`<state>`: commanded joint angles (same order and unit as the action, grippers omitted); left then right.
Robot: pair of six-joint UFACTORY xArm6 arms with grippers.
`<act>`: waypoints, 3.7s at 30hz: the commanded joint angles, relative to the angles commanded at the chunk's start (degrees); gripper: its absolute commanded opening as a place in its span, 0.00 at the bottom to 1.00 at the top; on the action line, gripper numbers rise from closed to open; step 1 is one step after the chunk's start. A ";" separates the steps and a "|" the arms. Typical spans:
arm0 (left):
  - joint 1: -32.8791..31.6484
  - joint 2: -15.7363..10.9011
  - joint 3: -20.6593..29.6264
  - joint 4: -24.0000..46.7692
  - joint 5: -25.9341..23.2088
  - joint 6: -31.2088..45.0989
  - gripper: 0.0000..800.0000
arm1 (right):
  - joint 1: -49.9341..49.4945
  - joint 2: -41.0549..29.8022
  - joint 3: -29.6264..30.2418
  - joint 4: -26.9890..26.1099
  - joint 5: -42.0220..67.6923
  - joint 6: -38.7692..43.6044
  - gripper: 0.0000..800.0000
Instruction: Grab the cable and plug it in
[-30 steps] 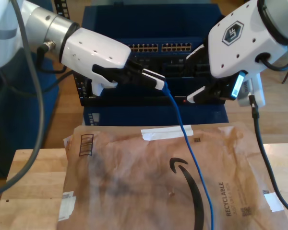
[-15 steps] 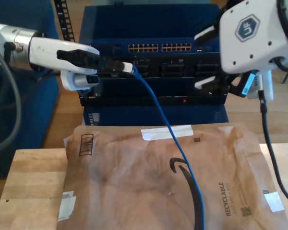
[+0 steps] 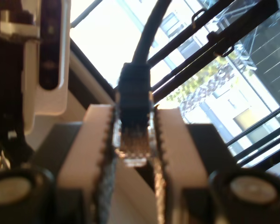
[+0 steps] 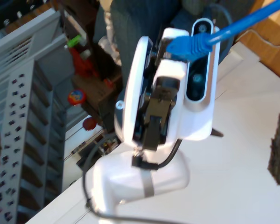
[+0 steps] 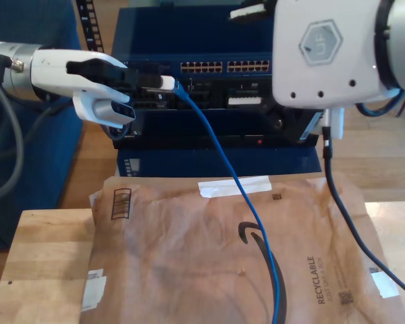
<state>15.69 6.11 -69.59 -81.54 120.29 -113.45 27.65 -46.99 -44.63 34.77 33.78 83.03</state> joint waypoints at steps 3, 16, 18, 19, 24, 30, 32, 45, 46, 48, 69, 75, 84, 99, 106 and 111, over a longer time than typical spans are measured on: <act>0.00 0.35 0.00 -1.41 1.58 -0.62 0.00 | 5.19 -0.18 3.52 0.00 -8.79 0.09 1.00; 0.35 1.32 0.00 -7.12 7.47 -1.58 0.01 | 15.12 2.55 9.14 0.00 -28.31 0.26 1.00; 0.35 1.32 0.00 -7.12 7.56 -1.76 0.01 | 17.41 3.34 10.02 -0.09 -32.00 0.26 1.00; 0.35 1.32 0.00 -7.12 7.74 -1.76 0.01 | 17.93 3.78 10.29 -0.09 -33.67 0.26 1.00; 0.35 1.32 0.09 -7.21 8.70 -1.76 0.01 | 18.64 5.89 10.29 0.00 -35.52 0.26 0.99; 0.09 1.32 0.18 -7.12 10.29 -1.76 0.02 | 18.55 6.42 10.20 0.00 -37.89 2.64 0.77; 0.09 1.32 0.18 -7.12 10.37 -1.76 0.02 | 18.46 6.42 10.20 -0.18 -37.89 5.36 0.69; -0.79 1.23 -0.35 -7.03 11.78 -1.49 0.03 | 18.46 6.95 10.37 -0.09 -37.98 5.98 0.55; -0.88 1.23 -0.35 -7.03 11.78 -1.49 0.03 | 18.46 7.03 10.37 -0.09 -37.98 6.07 0.50; -0.88 1.23 -0.35 -7.03 11.78 -1.49 0.03 | 18.46 7.03 10.29 -0.09 -37.98 6.07 0.46; -1.05 1.23 -0.18 -7.03 11.87 -1.49 0.04 | 18.29 7.12 10.11 -0.09 -37.98 8.44 0.29; -1.05 1.23 -0.18 -7.03 11.96 -1.49 0.04 | 18.29 7.21 10.20 -0.09 -37.98 8.44 0.22; -1.05 1.23 0.09 -7.65 12.75 -0.70 0.66 | 18.29 7.30 10.02 -0.09 -37.98 8.35 0.00; 7.65 -0.18 -13.01 6.59 0.18 5.36 1.00 | 2.20 7.21 7.21 -0.26 -21.71 9.32 0.00; 12.66 -1.05 -14.24 24.18 -6.24 22.68 1.00 | -16.18 7.21 4.31 -0.62 1.67 9.41 0.00; 13.45 -3.69 -14.15 40.53 -8.70 28.22 1.00 | -23.38 7.47 3.96 -3.16 12.13 9.32 0.00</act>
<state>29.14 2.42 -83.75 -41.01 111.58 -85.23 4.26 -39.52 -40.67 31.60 45.91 92.35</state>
